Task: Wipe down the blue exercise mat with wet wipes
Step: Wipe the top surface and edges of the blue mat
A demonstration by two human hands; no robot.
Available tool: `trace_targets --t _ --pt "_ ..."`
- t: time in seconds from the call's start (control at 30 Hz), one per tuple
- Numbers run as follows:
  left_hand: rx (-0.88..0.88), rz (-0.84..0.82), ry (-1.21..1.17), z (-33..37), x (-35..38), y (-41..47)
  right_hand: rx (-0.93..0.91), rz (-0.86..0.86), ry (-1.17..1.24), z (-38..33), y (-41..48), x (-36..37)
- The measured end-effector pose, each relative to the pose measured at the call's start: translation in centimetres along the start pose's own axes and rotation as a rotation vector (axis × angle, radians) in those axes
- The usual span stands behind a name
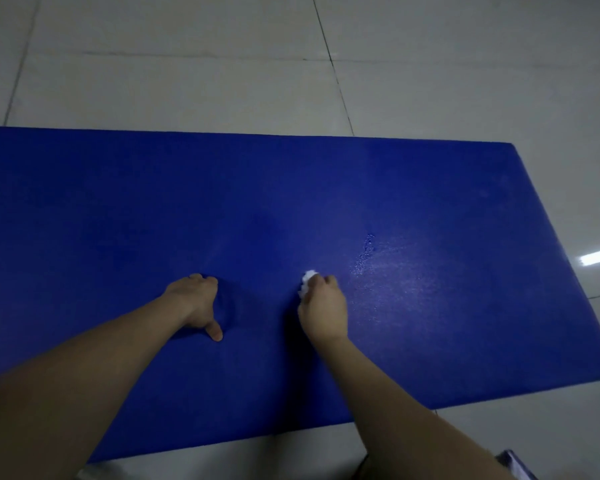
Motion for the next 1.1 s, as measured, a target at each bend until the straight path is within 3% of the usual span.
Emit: trace_targets --t 0.1,0.2,0.53,0.6,0.77,0.97,1.1 --pt "0.002 0.003 -0.004 -0.2 0.1 -0.1 -0.174 -0.099 0.005 -2.3 -0.4 1.7" --pt "0.005 0.008 -0.009 -0.3 0.1 -0.2 -0.160 -0.139 -0.058 -1.4 0.7 0.9" --pt "0.030 0.011 -0.021 -0.2 0.2 0.2 0.456 0.208 0.000 13.3 3.9 -7.9" --pt "0.033 0.009 -0.021 -0.2 0.3 0.3 0.490 0.230 0.014 13.7 4.5 -7.9" --pt "0.036 0.010 -0.020 -0.2 0.3 0.4 0.281 0.164 0.040 7.9 5.6 -4.7" --pt "0.032 0.017 -0.026 -0.3 0.4 0.4 -0.076 -0.053 -0.031 -2.0 4.6 0.3" --pt "0.030 0.014 -0.029 -0.3 0.3 0.3 -0.187 -0.142 -0.065 -3.0 4.6 0.8"
Point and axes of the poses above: each hand's wrist, its own y-axis towards the middle knuckle, its own x-axis out of the palm, z = x × y, the point moved 3 cm from there along y, towards the middle knuckle, and after that the axes turned 11 degrees about -x, right-handed, at the moved point
